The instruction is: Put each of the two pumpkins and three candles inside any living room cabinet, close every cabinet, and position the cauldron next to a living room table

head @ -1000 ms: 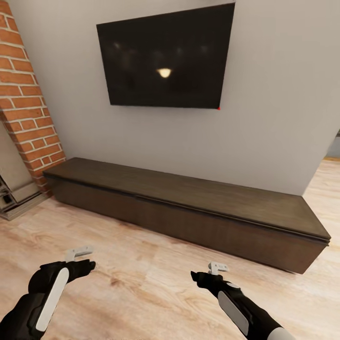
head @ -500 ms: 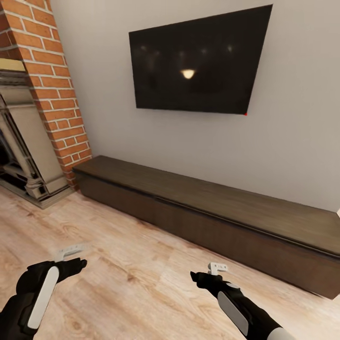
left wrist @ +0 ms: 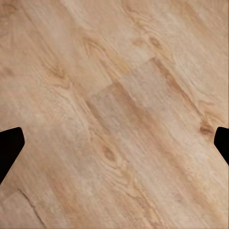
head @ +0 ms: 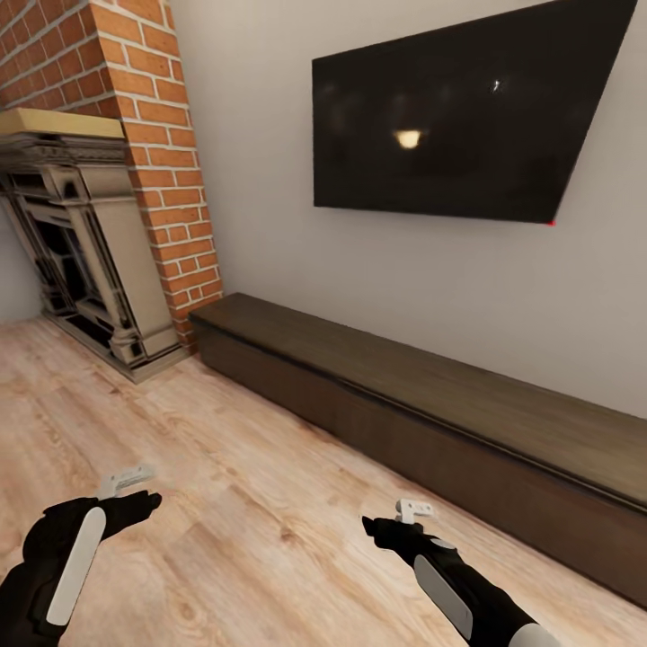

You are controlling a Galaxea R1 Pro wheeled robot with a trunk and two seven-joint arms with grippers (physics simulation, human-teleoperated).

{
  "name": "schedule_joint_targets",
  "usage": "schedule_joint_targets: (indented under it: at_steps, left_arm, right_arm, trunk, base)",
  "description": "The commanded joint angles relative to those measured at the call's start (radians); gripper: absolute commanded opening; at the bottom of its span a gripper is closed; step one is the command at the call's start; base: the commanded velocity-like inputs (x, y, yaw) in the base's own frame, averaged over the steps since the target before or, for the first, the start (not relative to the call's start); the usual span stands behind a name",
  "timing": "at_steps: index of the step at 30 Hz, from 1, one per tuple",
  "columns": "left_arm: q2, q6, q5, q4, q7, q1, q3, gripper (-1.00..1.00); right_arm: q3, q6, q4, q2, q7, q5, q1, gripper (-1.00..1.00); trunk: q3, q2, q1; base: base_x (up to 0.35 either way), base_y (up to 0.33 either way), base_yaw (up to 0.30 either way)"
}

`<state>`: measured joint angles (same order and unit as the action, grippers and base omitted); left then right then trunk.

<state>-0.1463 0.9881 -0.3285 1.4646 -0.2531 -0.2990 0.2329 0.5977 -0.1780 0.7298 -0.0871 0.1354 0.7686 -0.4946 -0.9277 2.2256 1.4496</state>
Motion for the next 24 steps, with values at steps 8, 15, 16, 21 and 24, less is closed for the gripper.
schedule_joint_targets:
  at_steps: [8,15,16,21,24]
  left_arm:
    - [0.000,0.003,-0.011,0.000,-0.008,-0.001,0.000,1.00]
    - [0.000,0.004,-0.011,0.000,-0.008,-0.001,0.000,1.00]
    - [0.000,0.003,-0.011,0.000,-0.008,-0.001,0.000,1.00]
    - [0.000,0.004,-0.011,0.000,-0.008,0.000,0.000,1.00]
    - [-0.001,0.004,-0.011,0.000,-0.008,0.000,0.000,1.00]
  right_arm:
    - [0.005,0.003,0.004,-0.003,0.009,0.008,-0.001,1.00]
    - [0.005,0.006,0.004,-0.002,0.007,0.008,-0.001,1.00]
    - [0.005,0.006,0.004,-0.002,0.007,0.008,-0.001,1.00]
    - [0.005,0.006,0.004,-0.002,0.007,0.008,-0.001,1.00]
    - [0.005,0.007,0.004,-0.001,0.007,0.008,-0.001,1.00]
  trunk:
    - [-0.001,0.000,0.000]
    - [-0.001,0.000,0.000]
    - [-0.001,0.000,0.000]
    - [-0.001,0.000,0.000]
    - [-0.001,0.000,0.000]
  base:
    - [0.256,0.246,0.127]
    - [0.256,0.249,0.005]
    - [0.256,0.249,0.001]
    - [0.247,0.256,0.000]
    - [0.228,0.267,0.000]
